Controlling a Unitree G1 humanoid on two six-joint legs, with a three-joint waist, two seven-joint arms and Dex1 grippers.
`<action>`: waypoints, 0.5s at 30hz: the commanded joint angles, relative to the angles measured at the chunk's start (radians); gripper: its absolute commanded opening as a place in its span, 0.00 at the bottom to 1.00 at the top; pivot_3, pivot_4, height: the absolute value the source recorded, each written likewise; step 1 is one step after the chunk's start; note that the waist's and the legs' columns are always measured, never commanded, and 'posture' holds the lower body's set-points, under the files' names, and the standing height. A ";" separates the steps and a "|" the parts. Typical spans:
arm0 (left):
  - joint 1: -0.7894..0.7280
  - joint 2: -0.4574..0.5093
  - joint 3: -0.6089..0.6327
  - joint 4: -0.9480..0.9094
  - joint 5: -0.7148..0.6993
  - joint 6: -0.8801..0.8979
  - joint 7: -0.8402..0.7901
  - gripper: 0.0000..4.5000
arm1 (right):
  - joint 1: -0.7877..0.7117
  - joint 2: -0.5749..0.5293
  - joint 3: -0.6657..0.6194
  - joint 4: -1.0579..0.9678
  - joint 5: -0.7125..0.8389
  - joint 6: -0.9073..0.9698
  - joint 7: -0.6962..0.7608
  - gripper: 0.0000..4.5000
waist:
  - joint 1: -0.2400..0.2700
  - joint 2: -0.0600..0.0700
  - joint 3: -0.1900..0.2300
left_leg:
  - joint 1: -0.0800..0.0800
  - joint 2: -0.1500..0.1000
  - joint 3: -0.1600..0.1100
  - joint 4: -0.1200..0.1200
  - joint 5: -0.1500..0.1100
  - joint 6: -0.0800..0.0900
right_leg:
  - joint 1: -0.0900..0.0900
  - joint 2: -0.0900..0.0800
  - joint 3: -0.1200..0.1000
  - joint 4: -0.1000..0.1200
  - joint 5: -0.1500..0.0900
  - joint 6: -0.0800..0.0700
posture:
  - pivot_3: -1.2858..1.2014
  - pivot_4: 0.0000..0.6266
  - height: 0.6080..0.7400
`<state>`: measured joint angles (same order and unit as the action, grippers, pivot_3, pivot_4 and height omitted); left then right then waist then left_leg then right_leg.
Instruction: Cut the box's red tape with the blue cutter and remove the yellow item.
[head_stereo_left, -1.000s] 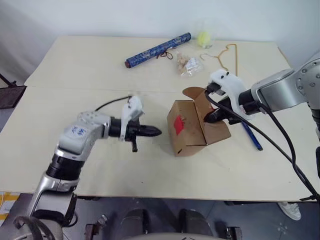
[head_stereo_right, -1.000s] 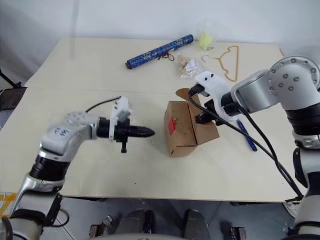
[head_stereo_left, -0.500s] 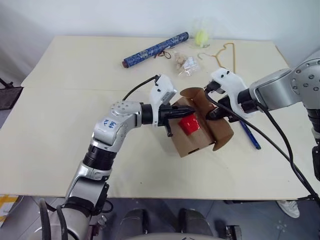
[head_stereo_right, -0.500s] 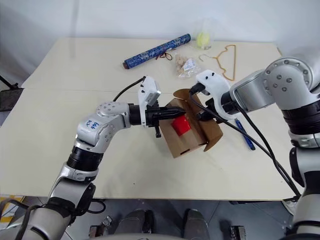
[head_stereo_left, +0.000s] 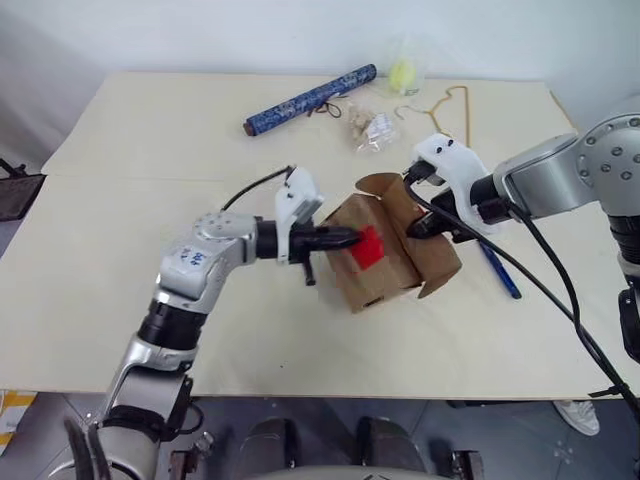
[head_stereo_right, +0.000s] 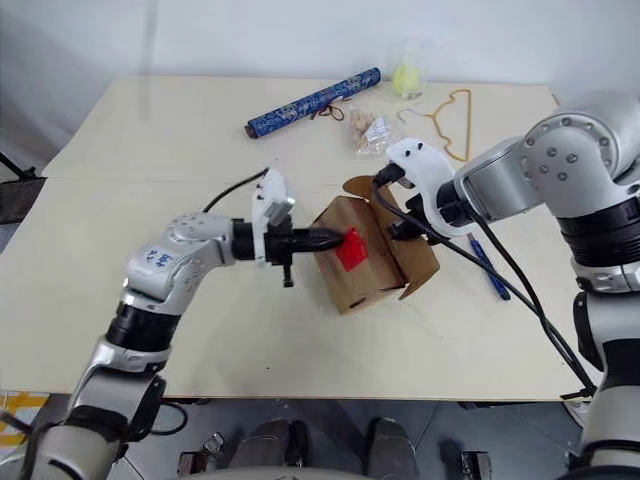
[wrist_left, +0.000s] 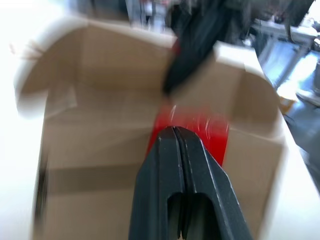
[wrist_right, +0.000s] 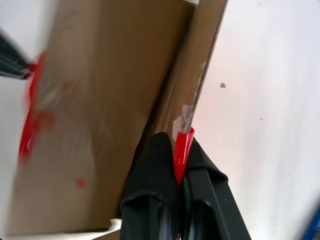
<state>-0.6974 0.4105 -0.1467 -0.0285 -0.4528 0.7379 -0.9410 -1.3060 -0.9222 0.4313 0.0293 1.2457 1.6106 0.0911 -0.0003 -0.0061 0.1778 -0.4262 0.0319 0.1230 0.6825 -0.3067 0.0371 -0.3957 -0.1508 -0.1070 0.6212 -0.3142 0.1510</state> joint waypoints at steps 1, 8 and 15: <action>0.014 0.019 0.002 -0.068 -0.032 0.020 -0.021 0.00 | -0.023 -0.025 -0.008 -0.025 -0.007 0.004 0.018 0.01 | 0.004 -0.001 0.000 | -0.001 0.000 -0.001 0.001 0.000 0.000 | 0.000 0.000 0.000 0.000 0.000 0.000 | 0.52 0.24 1.00; 0.007 -0.071 -0.040 0.020 0.053 -0.048 0.082 0.00 | -0.022 -0.029 0.000 -0.035 0.003 0.004 0.036 0.01 | 0.004 -0.001 0.000 | -0.001 -0.001 0.000 0.001 0.000 0.000 | 0.000 0.000 0.000 0.000 0.000 0.000 | 0.52 0.24 1.00; 0.017 -0.109 -0.101 0.059 0.096 -0.082 0.076 0.00 | -0.048 -0.066 0.035 -0.023 0.088 0.004 0.049 0.01 | 0.007 -0.001 0.000 | -0.001 -0.001 0.000 0.001 0.000 0.000 | 0.000 0.000 -0.001 0.000 0.000 0.000 | 0.52 0.24 1.00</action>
<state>-0.6821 0.3218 -0.2066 0.0203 -0.3716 0.6601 -0.8635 -1.3212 -0.9769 0.4722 0.0265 1.2821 1.6106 0.1177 0.0067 -0.0066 0.1781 -0.4269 0.0309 0.1227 0.6833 -0.3067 0.0372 -0.3955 -0.1514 -0.1075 0.6211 -0.3141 0.1511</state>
